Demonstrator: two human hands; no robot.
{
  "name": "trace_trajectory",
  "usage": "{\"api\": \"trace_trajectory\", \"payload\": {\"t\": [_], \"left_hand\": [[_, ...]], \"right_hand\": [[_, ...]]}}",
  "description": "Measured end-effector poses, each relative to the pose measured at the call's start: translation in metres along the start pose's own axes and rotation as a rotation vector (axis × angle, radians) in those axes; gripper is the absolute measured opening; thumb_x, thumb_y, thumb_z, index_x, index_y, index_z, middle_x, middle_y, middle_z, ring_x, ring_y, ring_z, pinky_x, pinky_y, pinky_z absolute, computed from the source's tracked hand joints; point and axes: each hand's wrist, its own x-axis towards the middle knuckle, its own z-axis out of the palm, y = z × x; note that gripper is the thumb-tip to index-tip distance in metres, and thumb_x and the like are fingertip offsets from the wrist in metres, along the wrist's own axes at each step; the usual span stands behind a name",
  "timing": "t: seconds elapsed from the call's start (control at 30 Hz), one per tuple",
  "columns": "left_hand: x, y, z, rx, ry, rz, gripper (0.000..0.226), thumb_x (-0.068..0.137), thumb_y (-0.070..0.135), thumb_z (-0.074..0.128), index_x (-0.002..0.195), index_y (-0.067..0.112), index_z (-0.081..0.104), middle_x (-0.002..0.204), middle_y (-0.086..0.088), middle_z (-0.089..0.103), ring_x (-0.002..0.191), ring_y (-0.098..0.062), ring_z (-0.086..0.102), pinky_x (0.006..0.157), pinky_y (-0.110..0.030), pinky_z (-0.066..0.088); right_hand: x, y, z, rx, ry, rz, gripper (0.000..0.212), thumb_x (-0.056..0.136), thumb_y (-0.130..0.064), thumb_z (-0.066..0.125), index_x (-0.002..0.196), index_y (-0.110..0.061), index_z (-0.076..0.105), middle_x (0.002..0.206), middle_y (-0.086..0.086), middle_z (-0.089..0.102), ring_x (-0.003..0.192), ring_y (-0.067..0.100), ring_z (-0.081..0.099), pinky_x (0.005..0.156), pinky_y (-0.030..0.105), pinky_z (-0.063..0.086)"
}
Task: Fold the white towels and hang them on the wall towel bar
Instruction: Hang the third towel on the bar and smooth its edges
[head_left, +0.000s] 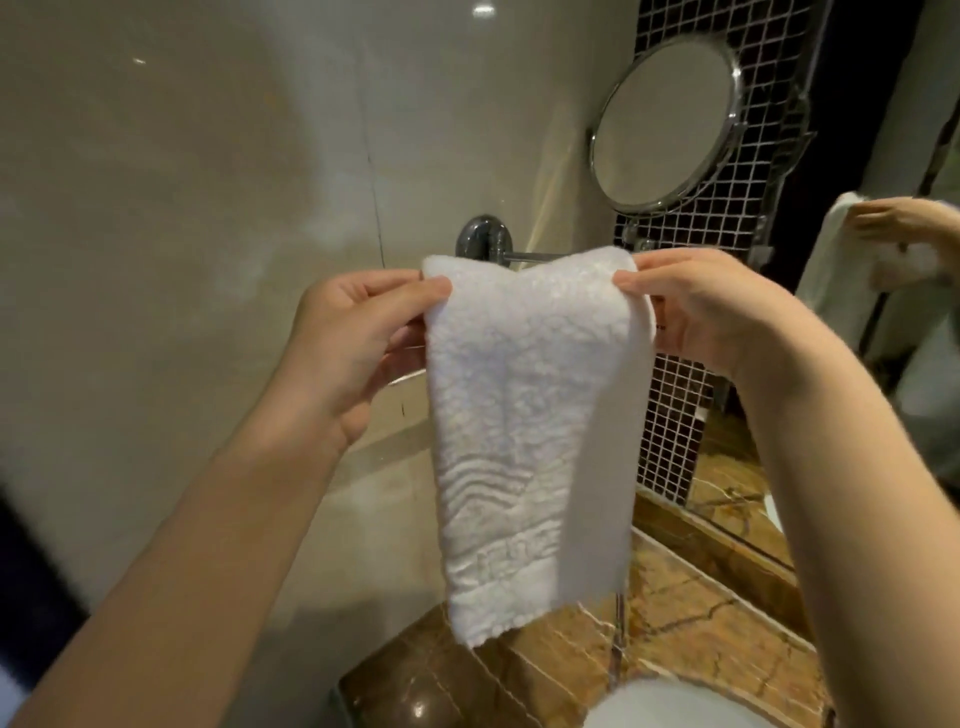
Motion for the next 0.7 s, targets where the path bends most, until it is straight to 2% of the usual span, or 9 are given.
{"api": "trace_trajectory", "payload": {"t": [0.07,0.13,0.23,0.4,0.5,0.6,0.7], "left_hand": [[0.003,0.005,0.001,0.009,0.023,0.013,0.015,0.084,0.010,0.066,0.069,0.014,0.069,0.060,0.002,0.068,0.053,-0.008,0.062,0.055,-0.020,0.055],[0.007,0.010,0.000,0.026,0.054,0.037,0.016,0.084,0.011,0.066,0.068,0.014,0.070,0.060,0.003,0.068,0.053,-0.008,0.062,0.056,-0.019,0.055],[0.014,0.023,-0.001,0.044,0.081,0.089,0.016,0.085,0.009,0.064,0.069,0.013,0.067,0.057,0.005,0.067,0.052,-0.006,0.062,0.054,-0.018,0.054],[0.031,0.047,-0.008,0.073,0.123,0.171,0.016,0.085,0.011,0.065,0.070,0.014,0.066,0.054,0.008,0.065,0.050,-0.004,0.061,0.055,-0.018,0.055],[0.044,0.061,-0.015,0.093,0.136,0.204,0.023,0.085,0.013,0.066,0.062,0.015,0.068,0.055,0.008,0.065,0.052,-0.005,0.062,0.060,-0.020,0.055],[0.056,0.075,-0.021,0.085,0.121,0.231,0.029,0.085,0.012,0.065,0.057,0.016,0.069,0.056,0.008,0.065,0.053,-0.005,0.063,0.057,-0.020,0.055],[0.068,0.087,-0.026,0.086,0.134,0.273,0.035,0.086,0.012,0.064,0.052,0.017,0.067,0.055,0.008,0.064,0.053,-0.004,0.063,0.056,-0.019,0.054]], "right_hand": [[0.014,-0.003,0.002,0.019,-0.029,-0.004,0.024,0.090,-0.004,0.055,0.109,0.007,0.064,0.101,0.017,0.062,0.088,0.026,0.059,0.082,0.039,0.055],[0.028,-0.007,0.007,0.039,-0.051,-0.006,0.027,0.089,-0.004,0.056,0.111,0.012,0.061,0.098,0.017,0.057,0.084,0.026,0.057,0.065,0.030,0.055],[0.045,-0.015,0.015,0.107,-0.088,-0.018,0.024,0.089,-0.005,0.053,0.111,0.003,0.062,0.093,0.016,0.053,0.073,0.022,0.055,0.051,0.019,0.050],[0.071,-0.039,0.027,0.223,-0.144,-0.007,0.012,0.093,-0.008,0.046,0.097,-0.005,0.057,0.076,0.003,0.058,0.063,0.016,0.057,0.050,0.016,0.046],[0.085,-0.058,0.039,0.242,-0.178,-0.028,0.014,0.094,-0.008,0.044,0.085,-0.007,0.055,0.074,0.002,0.058,0.064,0.015,0.058,0.055,0.019,0.047],[0.098,-0.079,0.051,0.274,-0.175,-0.048,0.017,0.095,-0.006,0.043,0.082,-0.009,0.052,0.071,0.001,0.056,0.061,0.012,0.057,0.049,0.016,0.047],[0.111,-0.098,0.060,0.309,-0.204,-0.070,0.020,0.095,-0.007,0.042,0.081,-0.009,0.055,0.073,0.001,0.059,0.064,0.013,0.060,0.057,0.019,0.050]]}}
